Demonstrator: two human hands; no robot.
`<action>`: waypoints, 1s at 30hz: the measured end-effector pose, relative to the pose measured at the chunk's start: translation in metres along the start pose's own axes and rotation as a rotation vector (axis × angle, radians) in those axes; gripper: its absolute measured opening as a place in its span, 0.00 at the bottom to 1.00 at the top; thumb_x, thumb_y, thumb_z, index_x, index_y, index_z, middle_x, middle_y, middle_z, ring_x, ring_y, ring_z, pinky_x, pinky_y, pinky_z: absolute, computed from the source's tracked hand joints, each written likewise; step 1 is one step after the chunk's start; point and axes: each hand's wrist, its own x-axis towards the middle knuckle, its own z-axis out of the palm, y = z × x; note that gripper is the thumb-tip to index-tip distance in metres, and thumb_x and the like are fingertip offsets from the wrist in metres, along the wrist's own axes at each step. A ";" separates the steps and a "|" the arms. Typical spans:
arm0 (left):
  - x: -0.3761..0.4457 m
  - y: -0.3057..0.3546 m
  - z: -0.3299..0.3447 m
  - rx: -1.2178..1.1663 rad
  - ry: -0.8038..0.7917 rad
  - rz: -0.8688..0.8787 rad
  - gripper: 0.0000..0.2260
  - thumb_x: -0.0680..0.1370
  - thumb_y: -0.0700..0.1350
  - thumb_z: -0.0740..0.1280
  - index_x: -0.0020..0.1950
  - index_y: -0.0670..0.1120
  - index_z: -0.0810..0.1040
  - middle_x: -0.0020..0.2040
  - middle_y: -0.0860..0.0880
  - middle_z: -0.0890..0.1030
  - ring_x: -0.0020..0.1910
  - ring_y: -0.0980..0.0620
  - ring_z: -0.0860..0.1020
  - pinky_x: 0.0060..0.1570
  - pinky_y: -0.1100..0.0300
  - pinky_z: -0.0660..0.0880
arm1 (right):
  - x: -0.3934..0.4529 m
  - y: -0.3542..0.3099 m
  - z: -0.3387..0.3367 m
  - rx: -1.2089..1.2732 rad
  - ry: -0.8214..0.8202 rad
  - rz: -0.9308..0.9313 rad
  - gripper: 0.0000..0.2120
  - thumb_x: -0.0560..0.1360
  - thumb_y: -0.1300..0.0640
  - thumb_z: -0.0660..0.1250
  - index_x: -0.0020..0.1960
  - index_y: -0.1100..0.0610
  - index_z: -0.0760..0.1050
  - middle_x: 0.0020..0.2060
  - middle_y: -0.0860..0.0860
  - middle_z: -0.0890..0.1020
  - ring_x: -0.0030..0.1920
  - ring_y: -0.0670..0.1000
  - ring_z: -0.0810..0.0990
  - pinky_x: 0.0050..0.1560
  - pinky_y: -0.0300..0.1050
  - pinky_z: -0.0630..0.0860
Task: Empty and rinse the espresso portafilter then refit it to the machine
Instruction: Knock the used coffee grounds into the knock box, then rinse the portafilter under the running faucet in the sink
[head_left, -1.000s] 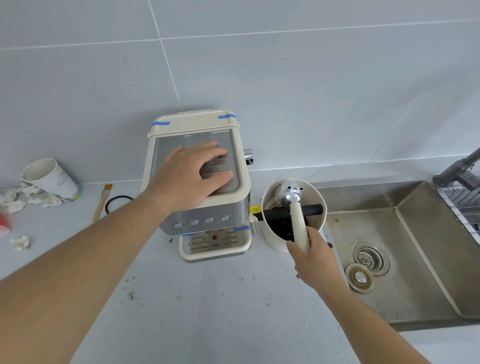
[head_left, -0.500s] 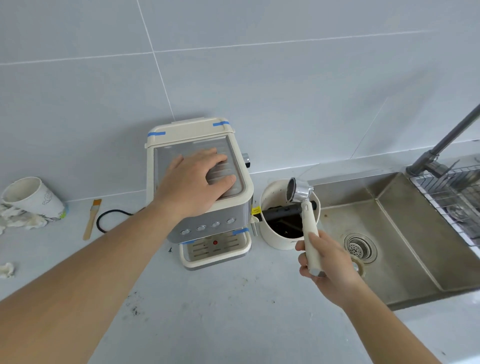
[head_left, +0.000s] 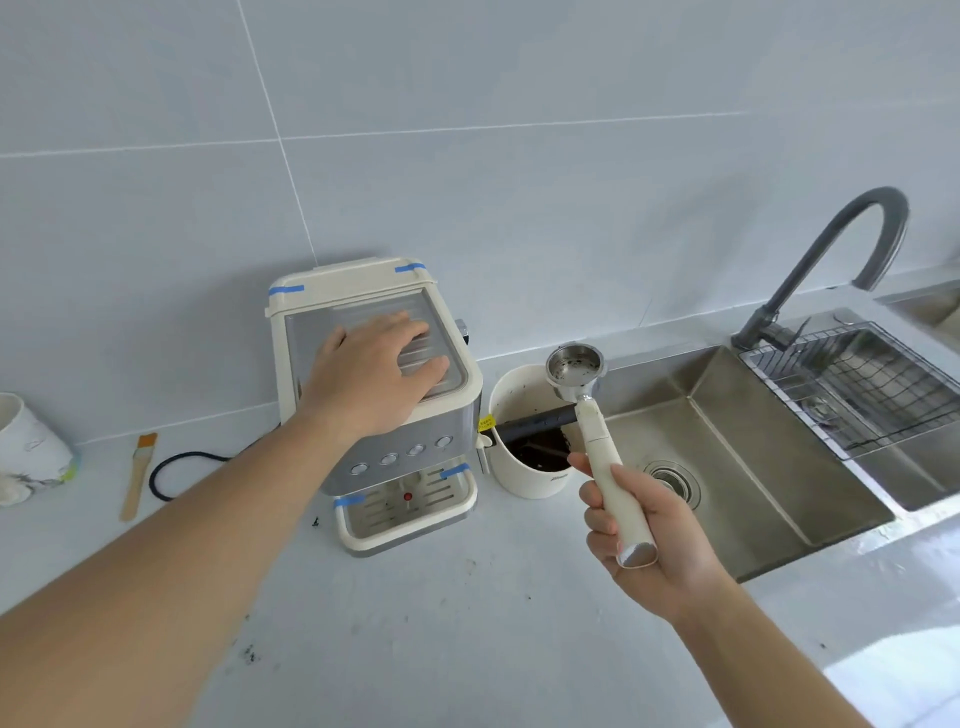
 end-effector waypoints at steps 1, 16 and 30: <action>0.000 0.000 0.000 0.001 -0.001 0.002 0.22 0.75 0.66 0.55 0.62 0.57 0.73 0.60 0.58 0.75 0.59 0.51 0.73 0.68 0.47 0.62 | -0.002 0.001 0.000 0.011 -0.007 0.006 0.24 0.71 0.56 0.65 0.66 0.63 0.75 0.32 0.53 0.75 0.23 0.47 0.69 0.21 0.37 0.67; -0.004 0.022 -0.008 -0.046 -0.015 -0.079 0.17 0.77 0.58 0.62 0.62 0.52 0.76 0.60 0.55 0.77 0.59 0.47 0.75 0.57 0.53 0.69 | -0.022 -0.052 -0.031 0.089 -0.179 0.015 0.42 0.46 0.58 0.87 0.58 0.65 0.80 0.31 0.54 0.73 0.21 0.47 0.69 0.16 0.37 0.68; 0.024 0.218 0.049 -0.628 -0.037 -0.211 0.06 0.75 0.53 0.68 0.49 0.57 0.83 0.47 0.63 0.83 0.46 0.71 0.79 0.47 0.67 0.73 | -0.014 -0.166 -0.114 0.049 -0.291 0.071 0.43 0.50 0.57 0.86 0.62 0.65 0.77 0.31 0.55 0.72 0.20 0.47 0.69 0.14 0.38 0.67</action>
